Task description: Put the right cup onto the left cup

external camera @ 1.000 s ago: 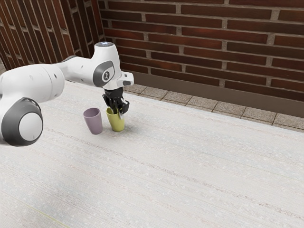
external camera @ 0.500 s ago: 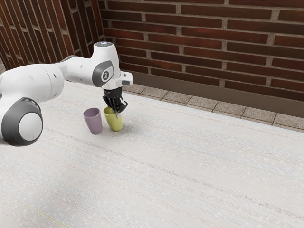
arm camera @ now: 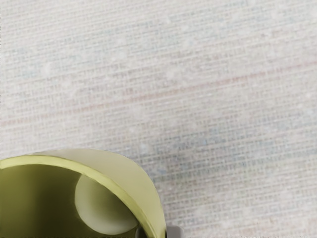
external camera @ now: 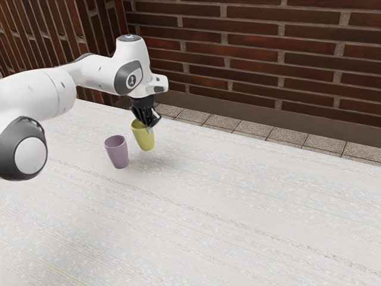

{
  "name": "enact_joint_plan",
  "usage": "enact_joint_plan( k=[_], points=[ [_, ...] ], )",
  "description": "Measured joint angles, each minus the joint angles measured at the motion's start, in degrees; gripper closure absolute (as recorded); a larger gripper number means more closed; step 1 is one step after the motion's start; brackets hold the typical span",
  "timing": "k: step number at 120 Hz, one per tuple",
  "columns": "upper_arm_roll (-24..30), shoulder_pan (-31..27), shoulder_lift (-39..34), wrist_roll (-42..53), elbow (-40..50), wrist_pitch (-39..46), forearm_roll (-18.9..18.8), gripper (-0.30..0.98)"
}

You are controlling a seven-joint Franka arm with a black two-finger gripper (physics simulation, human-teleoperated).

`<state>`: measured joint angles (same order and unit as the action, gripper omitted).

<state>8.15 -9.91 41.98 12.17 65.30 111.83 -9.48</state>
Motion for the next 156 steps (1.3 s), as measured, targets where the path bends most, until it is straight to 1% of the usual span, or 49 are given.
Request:
enact_joint_plan(
  k=[19, 44, 59, 82, 119, 156],
  points=[
    [-0.8, 1.2, -4.3, -0.1, 3.4, -0.4, 0.2, 0.79],
    [-1.7, 1.3, -9.9, -0.3, 9.3, -0.4, 0.9, 0.79],
    [-3.4, 1.7, -12.7, -0.4, 12.4, -0.2, 1.7, 0.79],
    [-4.6, 1.7, -16.7, -0.5, 17.2, 0.1, 2.4, 0.79],
    [-7.5, 1.7, -18.1, -0.6, 17.9, -0.1, 2.6, 0.79],
    [-9.1, 1.1, -17.4, -0.3, 16.9, -0.4, 1.9, 0.79]
  ],
)
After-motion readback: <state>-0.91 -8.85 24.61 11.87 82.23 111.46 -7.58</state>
